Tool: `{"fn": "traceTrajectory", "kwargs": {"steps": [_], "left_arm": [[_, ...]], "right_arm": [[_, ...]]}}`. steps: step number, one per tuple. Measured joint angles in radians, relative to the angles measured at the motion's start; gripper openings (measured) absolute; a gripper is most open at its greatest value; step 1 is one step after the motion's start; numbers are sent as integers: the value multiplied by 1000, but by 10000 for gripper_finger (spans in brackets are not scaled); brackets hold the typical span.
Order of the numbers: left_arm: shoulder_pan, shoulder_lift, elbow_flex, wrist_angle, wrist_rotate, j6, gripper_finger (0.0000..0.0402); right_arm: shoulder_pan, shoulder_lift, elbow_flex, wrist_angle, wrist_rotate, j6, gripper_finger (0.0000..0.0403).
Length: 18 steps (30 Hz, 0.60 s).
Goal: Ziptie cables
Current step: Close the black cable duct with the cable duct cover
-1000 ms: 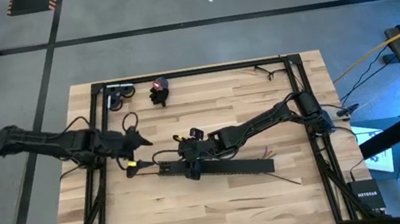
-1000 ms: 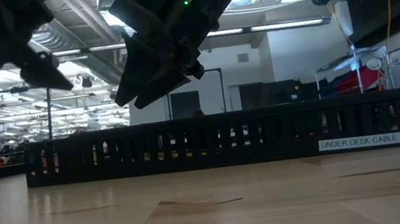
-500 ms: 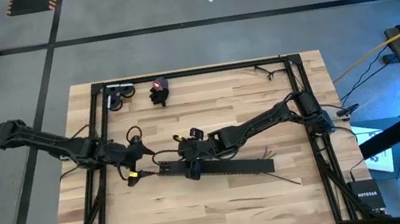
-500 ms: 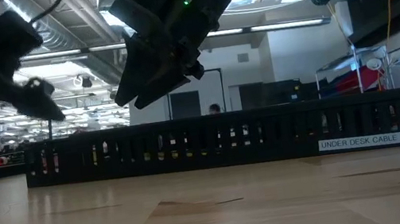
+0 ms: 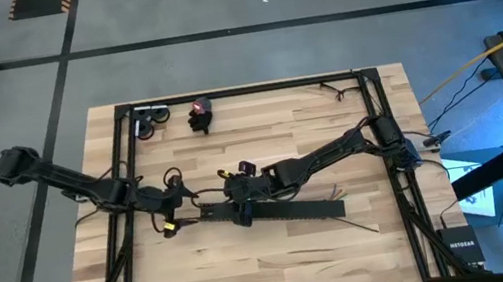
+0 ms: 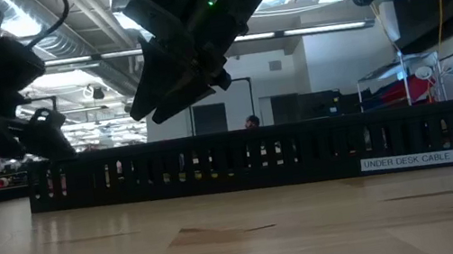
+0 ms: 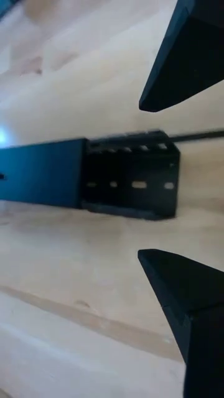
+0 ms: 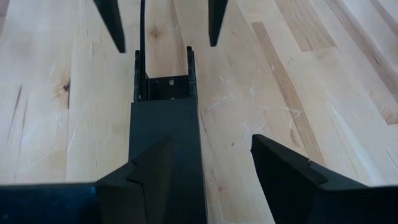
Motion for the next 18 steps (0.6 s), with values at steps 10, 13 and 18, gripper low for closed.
{"fn": "traceTrajectory", "kwargs": {"steps": [10,13,18], "left_arm": [[0,137,-10,127,6,12,375],[0,202,-10,215,6,-3,375],[0,327,-10,321,2,30,375]], "right_arm": [[0,0,0,0,0,0,209],[0,0,0,0,0,0,209],[0,0,0,0,0,0,209]]}}
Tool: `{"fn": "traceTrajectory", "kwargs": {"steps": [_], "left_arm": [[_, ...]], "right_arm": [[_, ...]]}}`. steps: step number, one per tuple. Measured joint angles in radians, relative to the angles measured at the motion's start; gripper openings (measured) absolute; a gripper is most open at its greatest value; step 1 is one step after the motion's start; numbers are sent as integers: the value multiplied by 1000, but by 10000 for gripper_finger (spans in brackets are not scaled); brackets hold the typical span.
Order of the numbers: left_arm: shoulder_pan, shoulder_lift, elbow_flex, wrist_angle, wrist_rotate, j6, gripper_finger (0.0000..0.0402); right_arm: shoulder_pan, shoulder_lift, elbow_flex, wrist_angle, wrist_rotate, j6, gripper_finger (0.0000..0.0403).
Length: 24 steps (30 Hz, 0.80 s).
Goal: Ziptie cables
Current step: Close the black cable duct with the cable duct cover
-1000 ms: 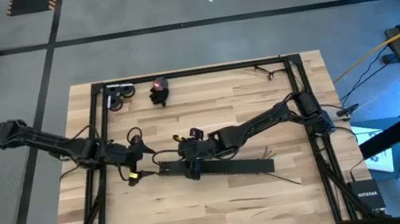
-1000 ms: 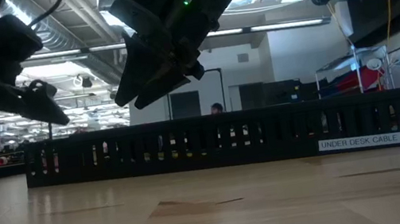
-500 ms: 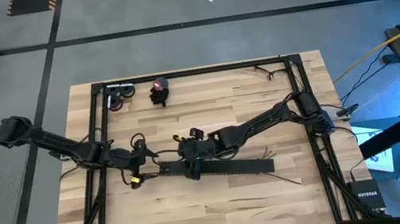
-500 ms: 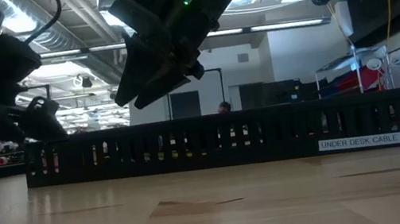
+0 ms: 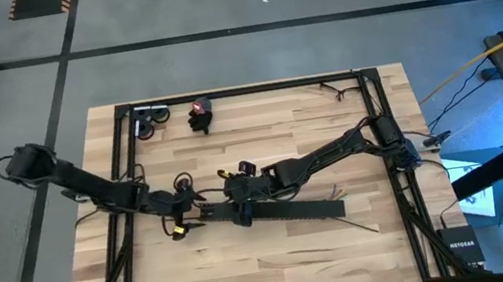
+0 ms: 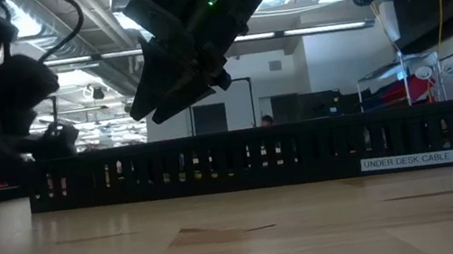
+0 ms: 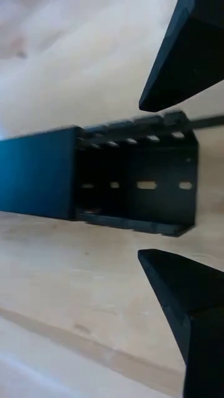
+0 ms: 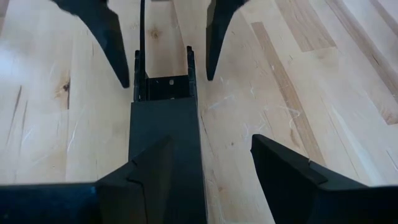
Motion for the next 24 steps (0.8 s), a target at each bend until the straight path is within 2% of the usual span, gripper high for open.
{"fn": "traceTrajectory", "kwargs": {"steps": [3,10,16,24], "left_arm": [[0,72,0,42,-1,9,375],[1,200,0,257,-2,-26,375],[1,290,1,304,-4,-86,373],[1,314,1,340,-13,-137,307]], "right_arm": [[0,0,0,0,0,0,209],[0,0,0,0,0,0,209],[0,0,0,-1,0,0,209],[0,1,0,0,0,0,209]]}}
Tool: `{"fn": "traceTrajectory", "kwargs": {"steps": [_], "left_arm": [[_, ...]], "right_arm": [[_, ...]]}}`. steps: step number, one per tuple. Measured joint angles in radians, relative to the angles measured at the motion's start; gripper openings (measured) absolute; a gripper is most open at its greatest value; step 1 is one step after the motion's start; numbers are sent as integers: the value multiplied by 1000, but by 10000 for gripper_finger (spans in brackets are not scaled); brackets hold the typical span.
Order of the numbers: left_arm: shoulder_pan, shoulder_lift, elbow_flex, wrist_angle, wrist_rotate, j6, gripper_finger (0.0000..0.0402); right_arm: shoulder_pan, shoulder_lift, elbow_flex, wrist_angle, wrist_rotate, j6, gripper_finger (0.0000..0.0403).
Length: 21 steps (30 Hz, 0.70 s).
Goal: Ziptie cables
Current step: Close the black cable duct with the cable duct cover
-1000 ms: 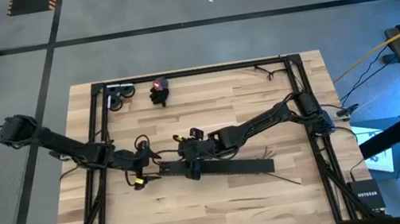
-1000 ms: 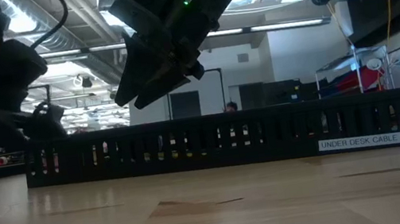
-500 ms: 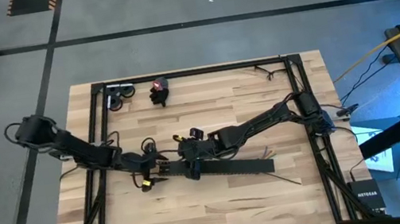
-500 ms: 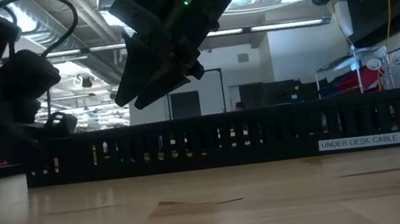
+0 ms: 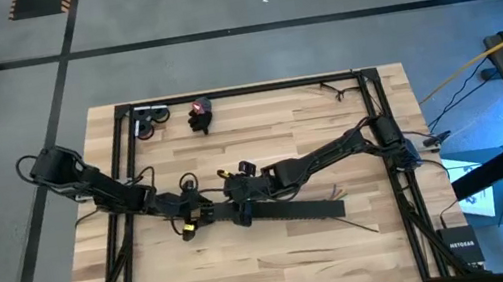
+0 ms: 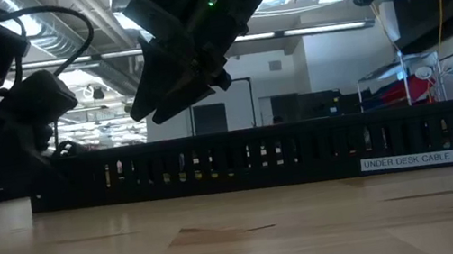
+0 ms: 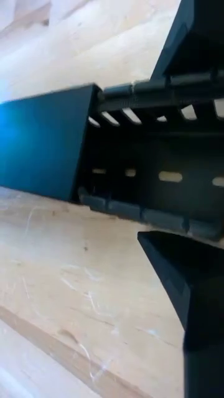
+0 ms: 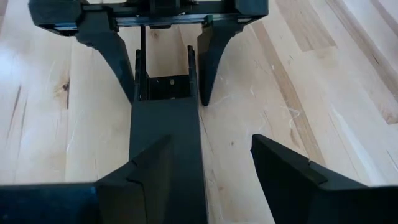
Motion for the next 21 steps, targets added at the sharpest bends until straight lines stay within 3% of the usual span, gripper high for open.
{"fn": "traceTrajectory", "kwargs": {"steps": [9,21], "left_arm": [[0,1,6,7,10,-11,241],[0,1,7,4,3,-31,234]], "right_arm": [[0,0,0,21,-11,9,209],[0,0,0,139,-63,10,209]]}}
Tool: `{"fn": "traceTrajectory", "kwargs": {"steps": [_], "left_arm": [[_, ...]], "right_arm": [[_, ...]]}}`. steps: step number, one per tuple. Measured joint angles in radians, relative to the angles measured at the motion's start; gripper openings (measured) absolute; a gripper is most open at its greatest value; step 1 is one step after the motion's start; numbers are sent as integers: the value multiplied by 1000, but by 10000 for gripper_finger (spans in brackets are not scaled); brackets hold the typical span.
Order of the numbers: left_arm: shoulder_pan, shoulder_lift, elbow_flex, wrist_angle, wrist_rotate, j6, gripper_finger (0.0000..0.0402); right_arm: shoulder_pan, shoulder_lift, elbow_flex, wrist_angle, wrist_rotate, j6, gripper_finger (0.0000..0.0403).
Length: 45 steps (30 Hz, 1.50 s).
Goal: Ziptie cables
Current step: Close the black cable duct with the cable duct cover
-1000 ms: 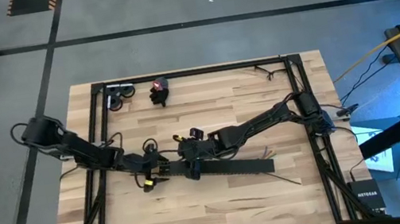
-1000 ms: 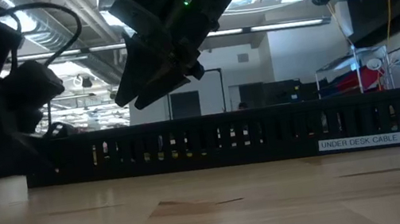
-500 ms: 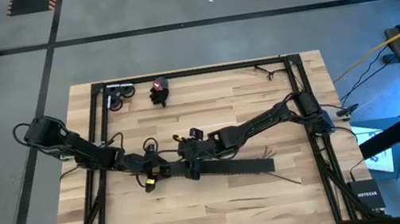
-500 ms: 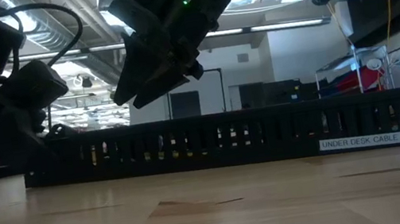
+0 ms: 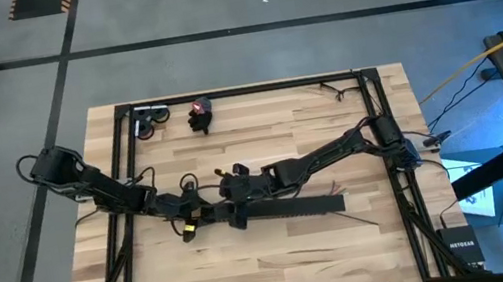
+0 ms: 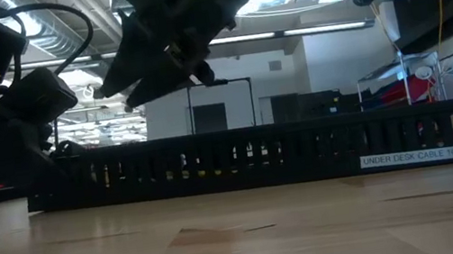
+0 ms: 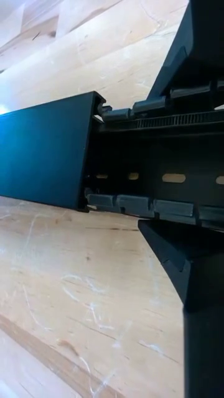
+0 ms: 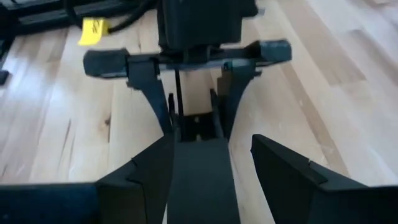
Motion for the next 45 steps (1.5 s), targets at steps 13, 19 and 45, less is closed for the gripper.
{"fn": "traceTrajectory", "kwargs": {"steps": [13,19,45], "left_arm": [[0,0,0,-1,-14,-32,233],[0,0,0,-2,-16,-34,233],[0,0,4,-6,-23,-9,233]], "right_arm": [[0,19,0,-160,-53,-22,209],[0,34,0,-130,-61,-26,230],[-5,93,-4,-22,-105,-82,221]]}}
